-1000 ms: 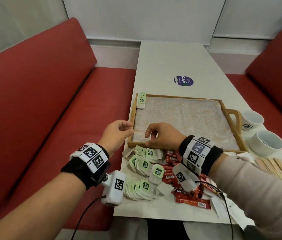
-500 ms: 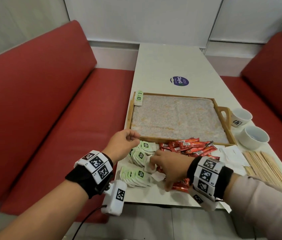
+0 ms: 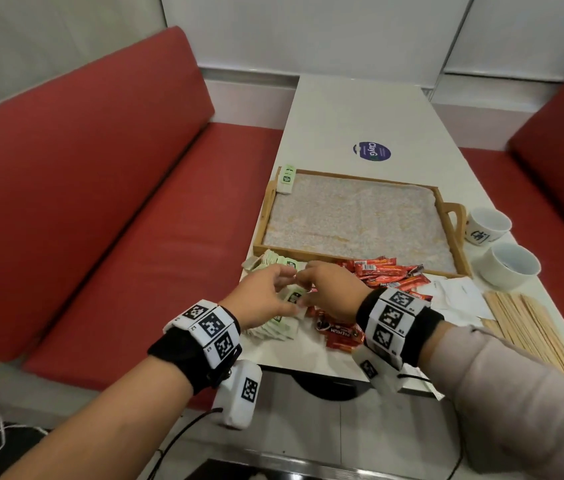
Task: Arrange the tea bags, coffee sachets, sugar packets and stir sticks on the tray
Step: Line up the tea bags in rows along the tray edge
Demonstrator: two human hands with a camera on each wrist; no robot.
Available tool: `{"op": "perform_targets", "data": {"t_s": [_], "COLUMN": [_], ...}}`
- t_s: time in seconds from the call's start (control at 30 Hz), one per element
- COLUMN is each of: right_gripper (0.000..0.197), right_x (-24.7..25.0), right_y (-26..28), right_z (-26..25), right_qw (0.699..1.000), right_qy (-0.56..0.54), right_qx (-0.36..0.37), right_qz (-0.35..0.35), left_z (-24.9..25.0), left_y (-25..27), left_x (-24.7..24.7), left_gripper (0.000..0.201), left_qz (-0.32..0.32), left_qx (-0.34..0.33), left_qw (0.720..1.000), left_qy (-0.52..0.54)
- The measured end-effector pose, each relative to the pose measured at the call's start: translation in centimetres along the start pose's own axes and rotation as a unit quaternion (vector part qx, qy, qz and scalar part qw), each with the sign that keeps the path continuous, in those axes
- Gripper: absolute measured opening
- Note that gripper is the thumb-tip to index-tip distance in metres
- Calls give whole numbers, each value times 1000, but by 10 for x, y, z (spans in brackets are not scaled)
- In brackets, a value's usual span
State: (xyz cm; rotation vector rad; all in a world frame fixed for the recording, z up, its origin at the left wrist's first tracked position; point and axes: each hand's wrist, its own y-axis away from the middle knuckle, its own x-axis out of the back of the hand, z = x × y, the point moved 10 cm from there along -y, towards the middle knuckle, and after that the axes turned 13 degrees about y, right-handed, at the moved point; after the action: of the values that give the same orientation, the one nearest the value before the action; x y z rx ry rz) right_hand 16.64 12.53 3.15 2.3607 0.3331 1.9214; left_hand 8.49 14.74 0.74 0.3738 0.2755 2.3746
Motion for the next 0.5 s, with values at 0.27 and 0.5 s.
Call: {"op": "perform_targets", "data": {"t_s": [0.27,0.5], "right_gripper": [26,38], "right_x": [-7,-31], "right_y": [-8,-14], "right_z": [28,37], "right_qw": [993,986], "right_qy": [-45,52], "right_qx": [-105,-160], "right_qz": [16,-18], "left_z": [9,-1], "left_y": [8,17], "left_x": [25,41], "left_gripper": [21,23], "left_qz": [101,136], "left_qx": [-16,-11], "left_qw": [981,987], "left_qy": [-164,-86]}}
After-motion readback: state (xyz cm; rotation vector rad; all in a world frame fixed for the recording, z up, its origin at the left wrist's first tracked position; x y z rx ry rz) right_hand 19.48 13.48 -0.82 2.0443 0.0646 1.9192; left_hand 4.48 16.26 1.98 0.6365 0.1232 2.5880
